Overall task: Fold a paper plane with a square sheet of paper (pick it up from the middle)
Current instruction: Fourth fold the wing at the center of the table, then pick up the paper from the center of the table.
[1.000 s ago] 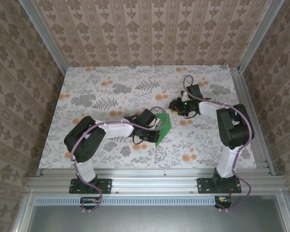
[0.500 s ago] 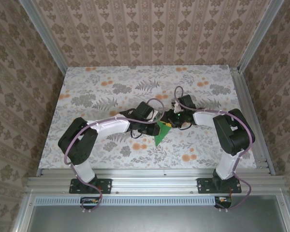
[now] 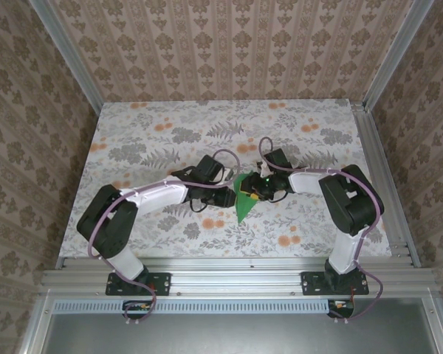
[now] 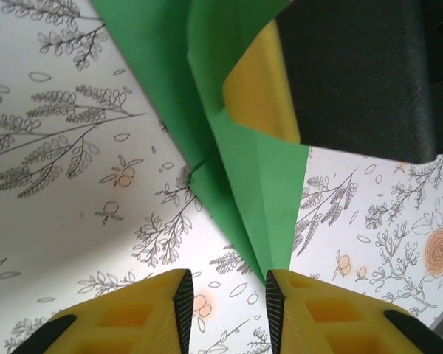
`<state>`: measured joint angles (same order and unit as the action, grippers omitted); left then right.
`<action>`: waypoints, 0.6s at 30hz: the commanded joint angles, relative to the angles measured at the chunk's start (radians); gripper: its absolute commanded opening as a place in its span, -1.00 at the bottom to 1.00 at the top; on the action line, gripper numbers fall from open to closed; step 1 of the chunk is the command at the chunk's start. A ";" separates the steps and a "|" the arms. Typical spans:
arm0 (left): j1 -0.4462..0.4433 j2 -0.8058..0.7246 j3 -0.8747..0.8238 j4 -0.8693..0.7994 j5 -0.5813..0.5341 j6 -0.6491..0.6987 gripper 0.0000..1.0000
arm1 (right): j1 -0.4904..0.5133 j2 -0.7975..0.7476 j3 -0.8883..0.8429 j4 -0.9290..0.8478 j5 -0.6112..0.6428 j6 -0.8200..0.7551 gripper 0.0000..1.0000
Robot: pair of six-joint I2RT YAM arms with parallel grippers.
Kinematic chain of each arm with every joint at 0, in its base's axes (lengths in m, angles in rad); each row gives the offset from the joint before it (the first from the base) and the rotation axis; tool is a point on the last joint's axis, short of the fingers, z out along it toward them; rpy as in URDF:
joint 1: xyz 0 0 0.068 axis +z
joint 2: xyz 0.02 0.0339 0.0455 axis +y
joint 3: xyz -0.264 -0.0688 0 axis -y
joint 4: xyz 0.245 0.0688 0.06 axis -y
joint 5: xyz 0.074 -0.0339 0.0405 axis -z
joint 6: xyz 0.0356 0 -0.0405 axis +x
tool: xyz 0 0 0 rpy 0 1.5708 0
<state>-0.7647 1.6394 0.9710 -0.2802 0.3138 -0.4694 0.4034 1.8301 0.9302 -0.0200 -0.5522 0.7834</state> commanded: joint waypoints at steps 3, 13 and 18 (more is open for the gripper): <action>0.013 -0.045 -0.037 -0.011 0.002 0.011 -0.27 | 0.002 -0.099 -0.003 -0.114 0.085 -0.035 -0.09; 0.007 0.018 -0.006 0.060 0.038 -0.011 -0.25 | 0.005 -0.039 -0.010 -0.020 0.012 0.017 -0.07; 0.007 0.069 0.008 0.098 0.053 -0.021 -0.25 | 0.006 -0.009 -0.012 0.015 -0.014 0.032 -0.07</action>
<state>-0.7574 1.6791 0.9501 -0.2157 0.3420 -0.4763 0.4042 1.7973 0.9241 -0.0414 -0.5297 0.7921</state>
